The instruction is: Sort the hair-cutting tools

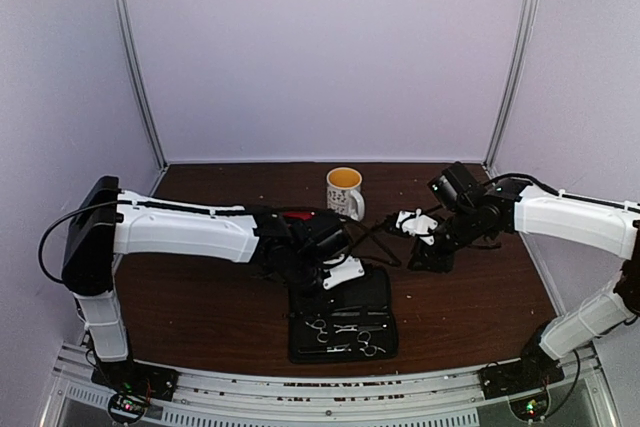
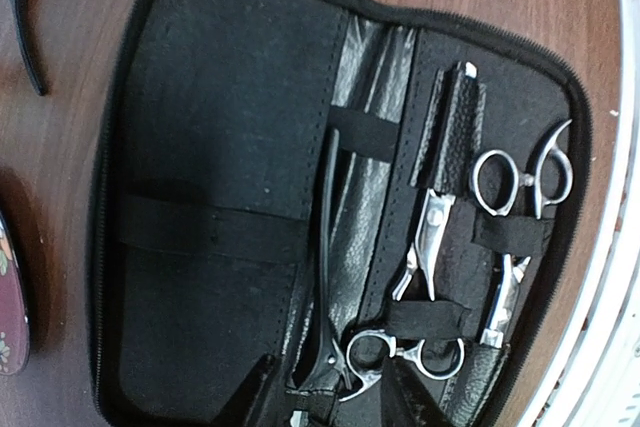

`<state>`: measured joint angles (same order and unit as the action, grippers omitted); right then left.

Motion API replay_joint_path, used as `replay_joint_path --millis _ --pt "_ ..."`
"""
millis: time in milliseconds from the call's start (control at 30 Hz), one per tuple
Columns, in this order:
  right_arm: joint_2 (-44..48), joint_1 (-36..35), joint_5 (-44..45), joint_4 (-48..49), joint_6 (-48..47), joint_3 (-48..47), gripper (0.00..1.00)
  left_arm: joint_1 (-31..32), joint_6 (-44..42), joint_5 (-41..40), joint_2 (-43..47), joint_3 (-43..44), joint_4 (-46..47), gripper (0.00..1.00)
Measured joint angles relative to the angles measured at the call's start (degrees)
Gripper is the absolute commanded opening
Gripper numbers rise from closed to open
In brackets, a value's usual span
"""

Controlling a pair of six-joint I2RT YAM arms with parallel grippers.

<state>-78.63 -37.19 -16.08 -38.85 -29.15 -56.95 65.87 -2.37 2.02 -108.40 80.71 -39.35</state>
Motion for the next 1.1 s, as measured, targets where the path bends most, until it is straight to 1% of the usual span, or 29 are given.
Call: replay_joint_path --millis 300,600,800,1100 --pt "0.0 0.0 0.1 0.2 0.0 0.0 0.37 0.5 0.1 -3.2 -4.0 2.6 -1.3 0.29" --pt "0.0 0.0 0.8 0.6 0.0 0.0 0.37 0.5 -0.1 -3.3 -7.8 4.5 -1.4 0.26" --pt "0.0 0.1 1.1 1.0 0.0 0.1 0.37 0.6 -0.3 -3.5 -8.9 5.3 -1.4 0.19" --pt "-0.3 0.3 1.4 1.0 0.0 0.2 0.37 0.6 -0.8 -3.5 -9.2 5.3 -1.5 0.14"
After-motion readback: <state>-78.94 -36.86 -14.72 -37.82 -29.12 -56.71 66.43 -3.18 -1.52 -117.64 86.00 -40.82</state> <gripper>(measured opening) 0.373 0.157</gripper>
